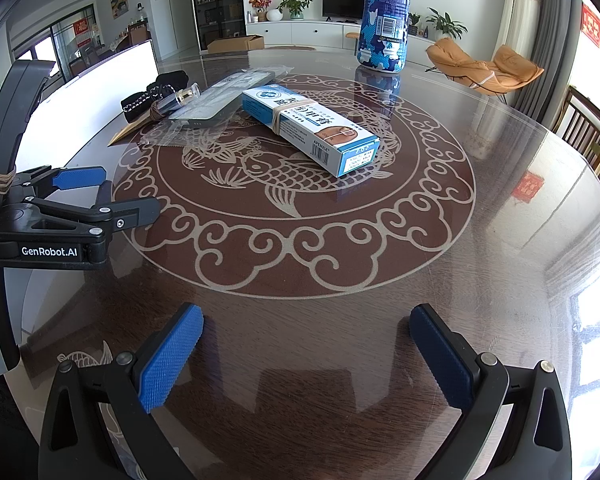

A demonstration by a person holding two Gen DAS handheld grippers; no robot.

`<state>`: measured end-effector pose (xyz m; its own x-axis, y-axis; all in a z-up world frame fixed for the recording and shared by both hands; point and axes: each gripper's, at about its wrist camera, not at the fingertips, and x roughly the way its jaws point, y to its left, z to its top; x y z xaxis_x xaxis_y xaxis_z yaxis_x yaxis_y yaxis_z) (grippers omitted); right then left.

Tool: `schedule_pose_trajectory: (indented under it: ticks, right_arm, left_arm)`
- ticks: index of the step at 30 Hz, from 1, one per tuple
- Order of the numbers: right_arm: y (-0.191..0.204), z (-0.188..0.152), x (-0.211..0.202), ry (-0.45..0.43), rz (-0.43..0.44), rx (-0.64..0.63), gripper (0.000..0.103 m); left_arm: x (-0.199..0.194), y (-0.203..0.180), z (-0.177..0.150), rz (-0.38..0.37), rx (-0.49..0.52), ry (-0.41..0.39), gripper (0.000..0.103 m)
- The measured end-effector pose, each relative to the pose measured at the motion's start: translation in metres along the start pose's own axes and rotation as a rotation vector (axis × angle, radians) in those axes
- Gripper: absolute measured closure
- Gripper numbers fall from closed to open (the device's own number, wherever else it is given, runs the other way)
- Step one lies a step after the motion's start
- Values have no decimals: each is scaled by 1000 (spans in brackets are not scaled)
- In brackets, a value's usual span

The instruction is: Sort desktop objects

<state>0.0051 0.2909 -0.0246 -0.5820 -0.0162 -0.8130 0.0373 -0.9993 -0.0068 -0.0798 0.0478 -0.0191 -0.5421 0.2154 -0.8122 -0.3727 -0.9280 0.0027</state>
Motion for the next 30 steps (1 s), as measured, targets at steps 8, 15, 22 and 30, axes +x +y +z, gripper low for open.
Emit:
schedule_pose_trajectory:
  ticks: [8,15,22,30]
  right_arm:
    - [-12,-6,-10,-26,102,36,0]
    - [-39,-8,-27,-68,82,14,0]
    - [-40,69,7,-25,58,-118,0]
    - [-25,132,71,81,59,-124,0]
  left_arm:
    - [0,0,0,0,0,0,0]
    - [0,0,0,0,0,0,0]
    - [0,0,0,0,0,0,0]
    - [0,0,0,0,0,0,0]
